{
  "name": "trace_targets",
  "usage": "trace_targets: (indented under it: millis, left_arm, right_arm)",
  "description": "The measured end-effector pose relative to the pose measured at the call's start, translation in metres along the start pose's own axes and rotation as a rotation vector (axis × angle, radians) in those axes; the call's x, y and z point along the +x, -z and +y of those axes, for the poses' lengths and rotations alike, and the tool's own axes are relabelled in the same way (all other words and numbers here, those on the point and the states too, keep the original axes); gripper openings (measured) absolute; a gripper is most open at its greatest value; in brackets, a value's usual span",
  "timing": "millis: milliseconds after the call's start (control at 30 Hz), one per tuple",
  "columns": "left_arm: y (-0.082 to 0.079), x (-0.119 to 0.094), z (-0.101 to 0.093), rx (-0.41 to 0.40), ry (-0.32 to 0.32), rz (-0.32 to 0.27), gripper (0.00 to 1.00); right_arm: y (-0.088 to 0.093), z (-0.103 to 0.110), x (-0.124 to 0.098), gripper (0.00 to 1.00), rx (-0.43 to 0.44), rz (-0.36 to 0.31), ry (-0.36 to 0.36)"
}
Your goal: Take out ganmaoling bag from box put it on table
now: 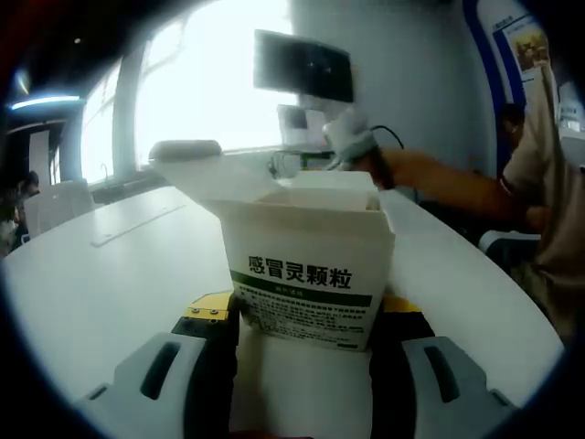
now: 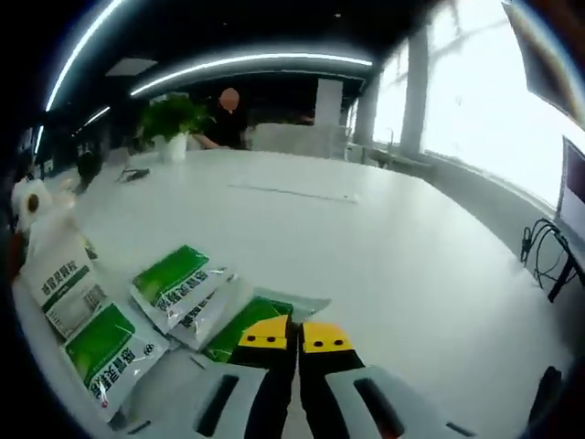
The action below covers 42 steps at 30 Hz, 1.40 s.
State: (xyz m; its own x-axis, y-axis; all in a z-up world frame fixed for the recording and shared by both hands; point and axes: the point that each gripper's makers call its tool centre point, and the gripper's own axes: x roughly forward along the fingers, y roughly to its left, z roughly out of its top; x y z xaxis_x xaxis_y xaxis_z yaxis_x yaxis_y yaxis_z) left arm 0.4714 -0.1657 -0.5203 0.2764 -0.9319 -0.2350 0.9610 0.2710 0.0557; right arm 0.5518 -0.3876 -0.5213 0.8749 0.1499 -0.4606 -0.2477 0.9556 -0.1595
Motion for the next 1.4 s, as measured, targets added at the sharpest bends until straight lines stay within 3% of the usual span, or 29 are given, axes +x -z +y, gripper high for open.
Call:
trace_targets:
  millis: [167, 467, 733, 1400]
  left_arm:
    - [0.000, 0.000, 0.000, 0.000, 0.000, 0.000, 0.49]
    - [0.000, 0.000, 0.000, 0.000, 0.000, 0.000, 0.49]
    - [0.000, -0.001, 0.000, 0.001, 0.000, 0.000, 0.49]
    - [0.000, -0.001, 0.001, 0.001, -0.001, 0.001, 0.49]
  right_arm:
    - [-0.002, -0.006, -0.002, 0.09, -0.024, -0.016, 0.033]
    - [-0.015, -0.013, -0.018, 0.07, 0.013, -0.093, 0.068]
    - [-0.012, -0.011, -0.031, 0.03, -0.001, -0.110, 0.064]
    - [-0.001, 0.021, -0.062, 0.00, -0.032, -0.181, 0.007]
